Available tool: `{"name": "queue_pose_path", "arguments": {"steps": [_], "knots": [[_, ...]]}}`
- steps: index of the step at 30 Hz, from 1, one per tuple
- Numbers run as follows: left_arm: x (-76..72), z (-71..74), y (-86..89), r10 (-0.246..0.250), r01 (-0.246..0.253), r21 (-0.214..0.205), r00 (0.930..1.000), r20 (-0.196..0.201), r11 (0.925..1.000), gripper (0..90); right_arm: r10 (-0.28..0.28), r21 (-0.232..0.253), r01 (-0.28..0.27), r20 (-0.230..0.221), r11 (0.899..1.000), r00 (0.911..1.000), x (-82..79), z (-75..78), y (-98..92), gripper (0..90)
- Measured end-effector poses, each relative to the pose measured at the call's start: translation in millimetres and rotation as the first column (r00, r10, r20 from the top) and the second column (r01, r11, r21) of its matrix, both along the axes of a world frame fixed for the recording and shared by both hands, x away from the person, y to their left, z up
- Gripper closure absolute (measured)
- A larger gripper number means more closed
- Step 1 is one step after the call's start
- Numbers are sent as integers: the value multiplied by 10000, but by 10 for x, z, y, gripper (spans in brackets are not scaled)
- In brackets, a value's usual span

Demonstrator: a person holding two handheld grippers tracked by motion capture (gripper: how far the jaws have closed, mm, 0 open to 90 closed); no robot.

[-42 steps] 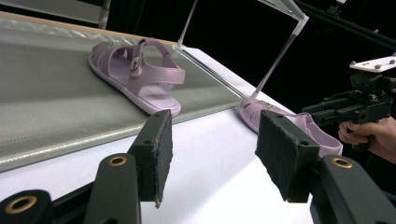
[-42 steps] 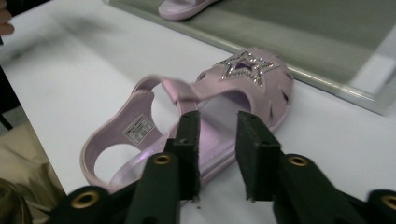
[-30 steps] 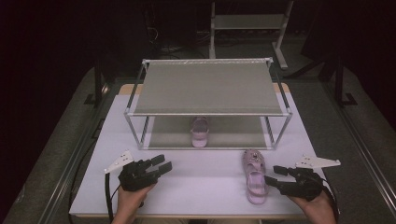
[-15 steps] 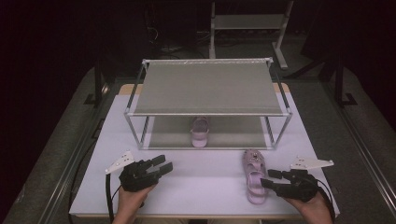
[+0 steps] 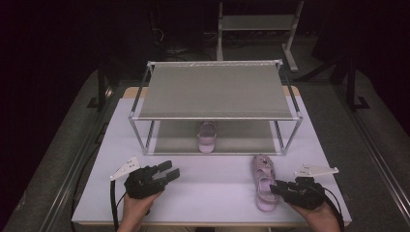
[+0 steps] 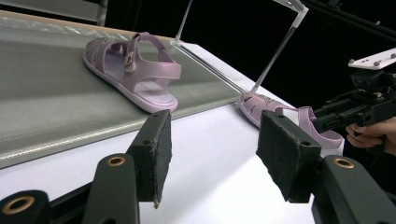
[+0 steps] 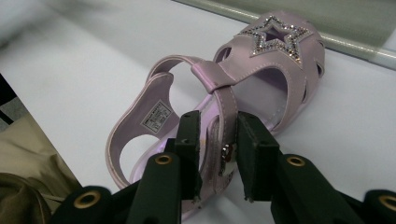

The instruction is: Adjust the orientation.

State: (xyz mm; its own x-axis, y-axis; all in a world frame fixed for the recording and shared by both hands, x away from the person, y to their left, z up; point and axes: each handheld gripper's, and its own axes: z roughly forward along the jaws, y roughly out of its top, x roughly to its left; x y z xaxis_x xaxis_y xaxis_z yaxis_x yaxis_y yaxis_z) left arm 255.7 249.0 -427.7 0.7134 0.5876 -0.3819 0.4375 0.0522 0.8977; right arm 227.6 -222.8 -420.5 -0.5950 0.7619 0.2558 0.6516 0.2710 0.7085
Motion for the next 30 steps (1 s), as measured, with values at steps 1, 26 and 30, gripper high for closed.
{"name": "queue_pose_path", "arguments": {"steps": [1, 26, 30], "knots": [[3, -1, -3, -49, 49, 46, 10000, -5, 10000, 445, -5, 8, 5, -27, 10000, 10000, 2, -1, -5, 718], [21, 19, 35, 12, -12, 120, 10000, -3, 9999, 381, -629, 1618, 715, -576, 9842, 9964, 22, -51, -173, 800], [27, 25, 66, 146, -146, 17, 9999, 8, 9999, 381, -725, 1865, 820, -570, 9790, 9957, -26, -58, -197, 806]]}}
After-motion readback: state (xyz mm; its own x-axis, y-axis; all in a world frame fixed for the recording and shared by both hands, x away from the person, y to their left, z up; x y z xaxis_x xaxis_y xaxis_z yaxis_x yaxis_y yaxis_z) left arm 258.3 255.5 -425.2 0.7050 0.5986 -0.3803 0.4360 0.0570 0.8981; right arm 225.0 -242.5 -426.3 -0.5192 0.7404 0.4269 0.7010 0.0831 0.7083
